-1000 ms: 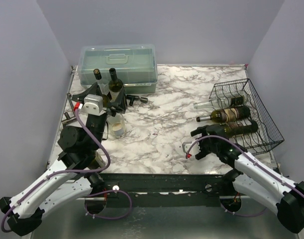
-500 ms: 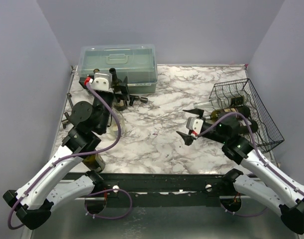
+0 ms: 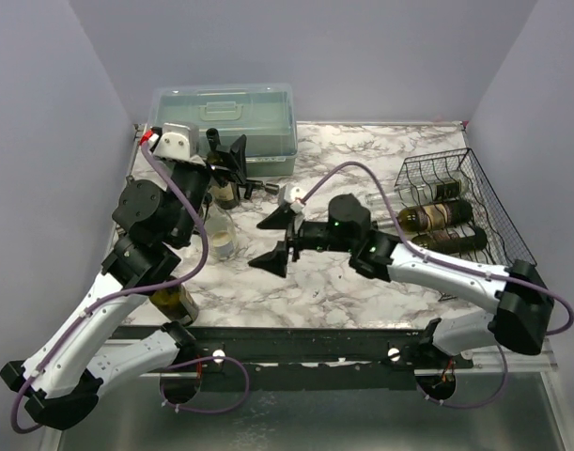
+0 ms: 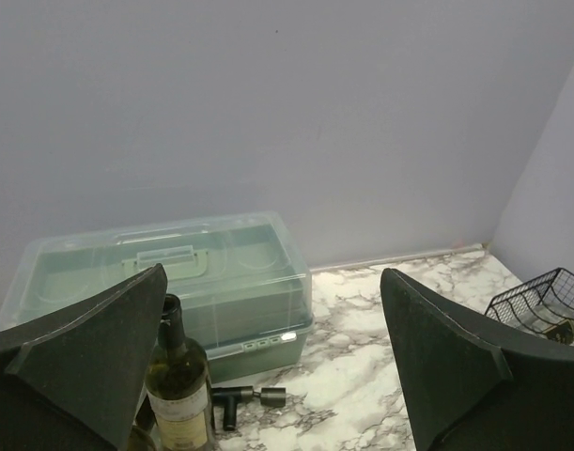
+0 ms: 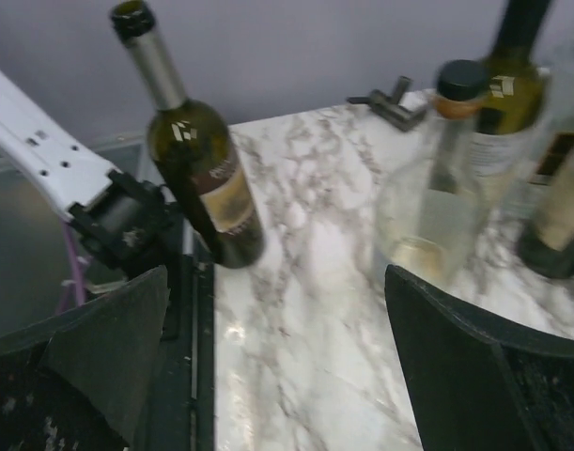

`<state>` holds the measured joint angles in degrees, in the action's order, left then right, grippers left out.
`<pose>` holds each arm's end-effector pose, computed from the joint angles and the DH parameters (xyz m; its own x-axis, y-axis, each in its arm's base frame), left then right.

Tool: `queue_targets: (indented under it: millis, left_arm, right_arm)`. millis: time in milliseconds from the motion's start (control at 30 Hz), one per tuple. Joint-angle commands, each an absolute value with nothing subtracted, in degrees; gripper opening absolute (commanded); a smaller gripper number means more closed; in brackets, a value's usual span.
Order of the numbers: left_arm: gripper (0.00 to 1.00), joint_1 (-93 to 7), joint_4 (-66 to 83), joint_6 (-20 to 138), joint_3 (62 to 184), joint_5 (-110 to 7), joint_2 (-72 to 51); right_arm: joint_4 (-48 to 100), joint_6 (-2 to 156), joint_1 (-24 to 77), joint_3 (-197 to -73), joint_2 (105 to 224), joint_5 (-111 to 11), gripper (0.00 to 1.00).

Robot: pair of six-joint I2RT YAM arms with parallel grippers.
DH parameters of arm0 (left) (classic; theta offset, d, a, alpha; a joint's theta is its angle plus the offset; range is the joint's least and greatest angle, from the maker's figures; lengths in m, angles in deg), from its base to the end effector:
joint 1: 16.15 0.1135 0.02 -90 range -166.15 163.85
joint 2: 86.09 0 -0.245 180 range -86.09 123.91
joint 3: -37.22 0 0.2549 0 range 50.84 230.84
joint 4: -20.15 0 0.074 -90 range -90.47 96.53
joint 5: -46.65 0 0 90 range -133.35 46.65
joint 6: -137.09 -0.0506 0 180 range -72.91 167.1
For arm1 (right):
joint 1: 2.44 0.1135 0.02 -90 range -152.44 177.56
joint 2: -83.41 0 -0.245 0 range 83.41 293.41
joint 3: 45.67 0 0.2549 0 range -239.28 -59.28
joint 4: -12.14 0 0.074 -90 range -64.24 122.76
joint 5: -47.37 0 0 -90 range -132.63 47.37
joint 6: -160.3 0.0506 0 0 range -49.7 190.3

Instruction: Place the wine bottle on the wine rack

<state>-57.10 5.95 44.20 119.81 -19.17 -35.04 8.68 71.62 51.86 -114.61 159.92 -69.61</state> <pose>0.1631 -0.1141 0.4732 0.2401 -0.1474 -0.9595 0.2909 0.9539 -0.0738 0.1764 0.2849 0.3096 -0.0646 -0.0547 -0.9964 -0.9865 0.1539 0.0555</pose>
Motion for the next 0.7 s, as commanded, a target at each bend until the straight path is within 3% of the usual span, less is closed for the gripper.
queue_targets:
  millis: [0, 233, 300, 667]
  left_arm:
    - [0.97, -56.9, 4.2, 46.0, 123.4, -20.9, -35.7]
    - [0.97, -56.3, 6.3, 44.6, 122.6, -21.6, -35.5]
    - [0.97, -49.1, 6.3, 50.8, 116.6, -27.5, -38.5]
    - [0.97, -45.9, 7.9, 49.2, 114.1, -27.0, -42.5]
  right_arm:
    - [-3.9, 81.5, 57.9, -118.4, 166.2, -65.1, 1.00]
    - [-25.8, 83.5, 66.6, -116.2, 176.7, -54.8, 1.00]
    - [-30.9, 83.7, 67.9, -117.9, 181.2, -52.9, 1.00]
    - [-35.8, 85.0, 72.0, -127.4, 193.6, -47.1, 1.00]
